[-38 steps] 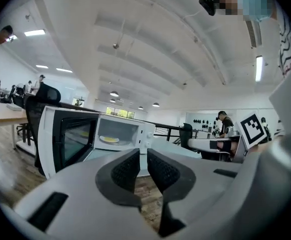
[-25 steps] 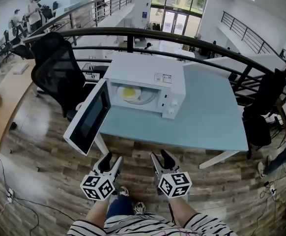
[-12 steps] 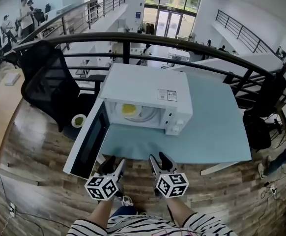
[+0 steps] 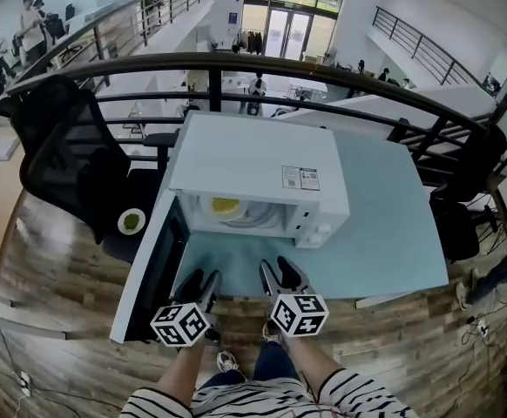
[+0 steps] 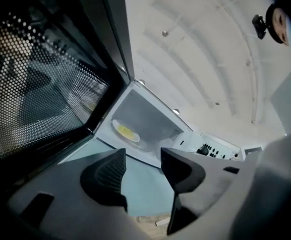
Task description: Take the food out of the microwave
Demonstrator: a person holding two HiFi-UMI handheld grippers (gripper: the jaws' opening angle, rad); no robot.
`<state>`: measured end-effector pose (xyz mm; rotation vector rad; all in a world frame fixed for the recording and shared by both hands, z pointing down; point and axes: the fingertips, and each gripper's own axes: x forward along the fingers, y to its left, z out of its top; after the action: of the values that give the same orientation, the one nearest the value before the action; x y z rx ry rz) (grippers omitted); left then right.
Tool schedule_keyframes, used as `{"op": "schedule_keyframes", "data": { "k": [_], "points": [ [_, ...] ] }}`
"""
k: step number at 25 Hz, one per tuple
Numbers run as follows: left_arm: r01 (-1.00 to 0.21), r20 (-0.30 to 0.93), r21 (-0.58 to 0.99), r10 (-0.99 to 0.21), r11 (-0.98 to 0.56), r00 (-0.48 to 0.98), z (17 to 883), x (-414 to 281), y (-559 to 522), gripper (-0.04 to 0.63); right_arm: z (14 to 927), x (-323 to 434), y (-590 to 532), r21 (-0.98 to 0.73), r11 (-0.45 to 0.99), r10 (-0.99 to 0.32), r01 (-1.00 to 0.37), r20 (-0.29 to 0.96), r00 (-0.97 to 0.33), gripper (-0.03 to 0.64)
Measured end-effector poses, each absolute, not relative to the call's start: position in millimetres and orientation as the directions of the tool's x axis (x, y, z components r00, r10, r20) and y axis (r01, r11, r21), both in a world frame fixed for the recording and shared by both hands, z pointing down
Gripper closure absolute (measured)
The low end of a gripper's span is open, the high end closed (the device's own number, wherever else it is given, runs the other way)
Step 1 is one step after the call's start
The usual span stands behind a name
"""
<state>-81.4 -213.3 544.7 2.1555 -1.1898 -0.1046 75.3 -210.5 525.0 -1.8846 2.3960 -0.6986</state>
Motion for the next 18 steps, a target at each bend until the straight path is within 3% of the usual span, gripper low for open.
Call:
{"op": "schedule_keyframes", "data": {
  "k": [18],
  "points": [
    [-0.736,0.243,0.655,-0.874,-0.172,0.421,585.8,-72.6,-332.3,0.399,575.8,83.2,-303.0,-0.453,0.192,-0.888,-0.871,0.299,-0.351,0.438]
  ]
}}
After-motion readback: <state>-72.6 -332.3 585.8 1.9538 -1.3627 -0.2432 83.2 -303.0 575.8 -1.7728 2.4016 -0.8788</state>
